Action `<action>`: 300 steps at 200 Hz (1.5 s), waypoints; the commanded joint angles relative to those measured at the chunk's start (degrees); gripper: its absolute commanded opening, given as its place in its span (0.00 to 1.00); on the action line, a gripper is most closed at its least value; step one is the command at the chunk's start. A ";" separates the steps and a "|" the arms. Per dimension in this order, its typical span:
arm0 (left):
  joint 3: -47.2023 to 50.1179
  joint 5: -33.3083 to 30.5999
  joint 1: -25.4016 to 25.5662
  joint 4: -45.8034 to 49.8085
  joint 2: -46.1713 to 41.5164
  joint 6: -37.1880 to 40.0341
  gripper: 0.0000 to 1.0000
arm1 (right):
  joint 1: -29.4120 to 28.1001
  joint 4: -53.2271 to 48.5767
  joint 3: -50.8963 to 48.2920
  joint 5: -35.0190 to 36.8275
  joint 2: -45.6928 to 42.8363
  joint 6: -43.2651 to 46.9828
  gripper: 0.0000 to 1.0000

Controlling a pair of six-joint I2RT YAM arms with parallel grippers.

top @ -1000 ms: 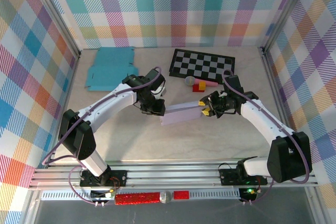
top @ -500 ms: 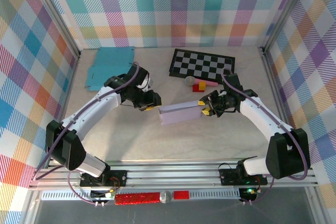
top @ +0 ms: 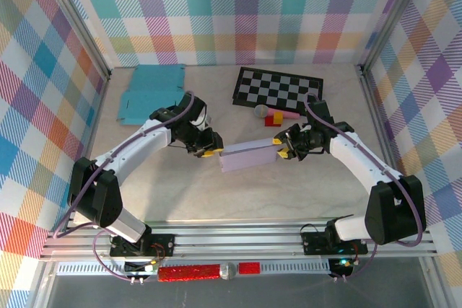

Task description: Fold the paper box

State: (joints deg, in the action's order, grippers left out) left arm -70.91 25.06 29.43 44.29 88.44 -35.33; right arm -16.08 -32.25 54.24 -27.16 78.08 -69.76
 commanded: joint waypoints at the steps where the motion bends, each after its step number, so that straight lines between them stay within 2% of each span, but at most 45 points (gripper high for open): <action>1: 1.71 1.03 -0.09 -0.59 0.36 0.04 0.33 | 0.27 -5.45 -0.56 2.81 1.98 0.52 0.36; 69: 4.36 -0.22 -0.07 -0.44 -0.11 1.68 0.25 | 0.26 -6.49 -0.58 3.58 1.90 0.41 0.37; 114: 7.06 -0.61 -0.07 -1.44 -0.20 2.63 0.16 | 0.26 -8.19 -0.78 4.77 2.24 0.84 0.38; 172: 9.57 -0.81 0.88 -2.53 0.30 4.59 0.12 | 0.36 -11.21 -2.07 7.60 3.53 2.08 0.35; 224: 7.48 -1.11 3.48 -4.21 0.89 5.70 0.12 | 0.43 -15.47 1.07 11.62 1.35 4.85 0.33; 300: -0.01 -1.16 11.82 -4.25 4.39 10.98 0.11 | 4.11 -23.02 0.66 14.52 -6.34 12.42 0.27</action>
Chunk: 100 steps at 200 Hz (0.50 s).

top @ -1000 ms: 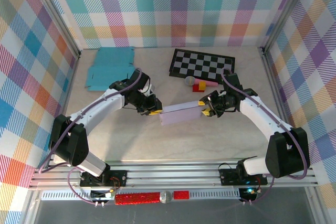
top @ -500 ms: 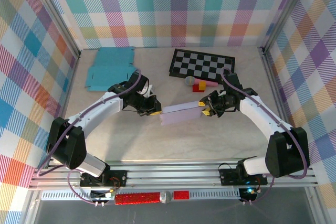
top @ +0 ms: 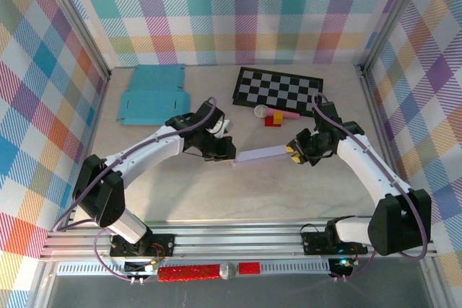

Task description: Fold the paper box

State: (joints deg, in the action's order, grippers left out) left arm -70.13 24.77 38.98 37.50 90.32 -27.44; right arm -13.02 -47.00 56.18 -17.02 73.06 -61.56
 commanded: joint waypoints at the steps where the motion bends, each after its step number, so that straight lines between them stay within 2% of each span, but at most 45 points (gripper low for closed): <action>1: -0.80 -0.78 2.39 2.52 2.59 3.09 0.11 | 1.06 -8.40 -1.31 4.41 -1.37 4.28 0.27; 60: -0.71 3.84 7.07 1.79 7.02 3.77 0.13 | 2.55 -11.71 -6.74 4.62 -6.45 5.71 0.30; 88: -1.34 0.62 5.93 1.26 5.79 -0.16 0.30 | 2.64 -10.02 -6.81 4.80 -6.89 7.21 0.36; 100: -0.45 0.54 4.51 -0.40 6.10 -3.24 0.37 | 2.65 -6.87 -6.71 4.02 -6.22 9.79 0.43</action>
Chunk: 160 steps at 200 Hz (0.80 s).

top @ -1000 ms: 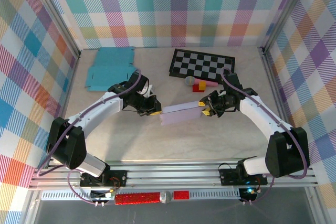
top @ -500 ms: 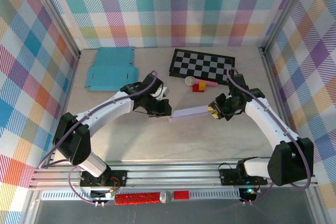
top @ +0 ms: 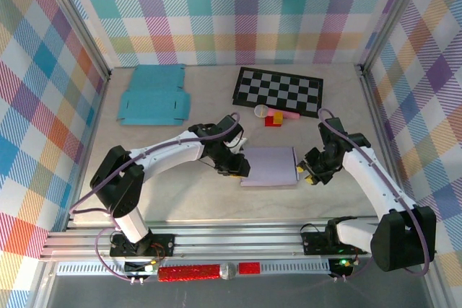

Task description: Fold the paper box

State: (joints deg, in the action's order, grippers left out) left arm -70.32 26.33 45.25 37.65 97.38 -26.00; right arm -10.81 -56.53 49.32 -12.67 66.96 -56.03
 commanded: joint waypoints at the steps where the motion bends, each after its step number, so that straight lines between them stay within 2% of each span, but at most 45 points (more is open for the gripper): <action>1: -0.16 -1.01 -1.89 -0.69 -0.97 -4.90 0.37 | 0.44 2.97 0.11 -0.38 -0.01 4.57 0.43; 13: 1.10 -1.10 -3.82 -1.99 0.01 -7.54 0.43 | 0.44 5.04 -0.09 -1.38 1.94 7.87 0.49; 32: 2.04 1.22 -6.67 -3.75 3.09 -9.58 0.44 | 0.42 6.35 0.14 -2.05 5.30 12.27 0.51; 66: -0.65 2.74 -6.94 -6.76 7.92 -10.50 0.44 | 0.44 7.52 1.77 -3.07 6.64 14.91 0.54; 104: -0.20 3.58 -6.77 -9.40 10.32 -12.70 0.40 | 0.42 4.94 4.97 -2.90 8.63 16.22 0.54; 136: -1.03 4.07 -4.75 -11.97 11.59 -15.17 0.37 | 0.44 3.94 7.67 -2.30 7.45 16.04 0.54; 160: -0.69 4.08 -2.96 -16.18 12.84 -19.06 0.30 | 0.44 3.04 9.92 -2.19 6.98 15.95 0.53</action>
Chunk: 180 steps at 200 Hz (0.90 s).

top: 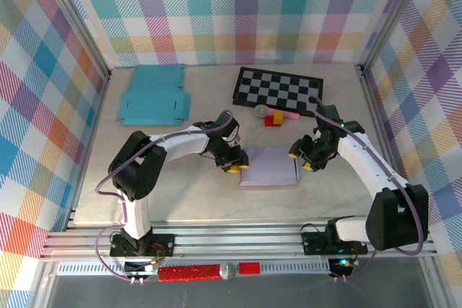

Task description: Fold the paper box

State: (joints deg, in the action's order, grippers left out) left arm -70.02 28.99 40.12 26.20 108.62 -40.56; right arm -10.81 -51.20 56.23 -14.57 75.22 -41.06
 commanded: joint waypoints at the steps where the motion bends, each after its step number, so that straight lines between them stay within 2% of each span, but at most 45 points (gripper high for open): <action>1: -1.00 1.46 2.26 -4.91 1.64 -4.60 0.29 | 0.44 -2.36 3.10 -0.29 -1.29 1.02 0.53; 47: -6.19 0.54 5.61 -9.76 6.75 -10.32 0.17 | 1.05 -6.44 8.49 2.07 -3.03 1.07 0.50; 84: -16.25 0.89 8.43 -9.72 14.50 -10.28 0.15 | 1.66 -9.69 13.03 5.09 -5.71 0.80 0.50; 145: -29.58 1.59 10.64 -8.81 24.18 -10.07 0.16 | 2.72 -11.03 14.61 4.96 -7.98 1.68 0.50; 180: -30.24 -0.16 10.68 -8.69 23.22 -9.89 0.26 | 2.90 -10.23 14.37 3.61 -8.42 2.23 0.52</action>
State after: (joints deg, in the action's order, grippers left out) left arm -99.63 30.37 50.24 16.23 131.90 -50.15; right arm -8.25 -60.64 69.97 -9.89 67.99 -40.38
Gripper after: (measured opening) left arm 0.220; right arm 0.513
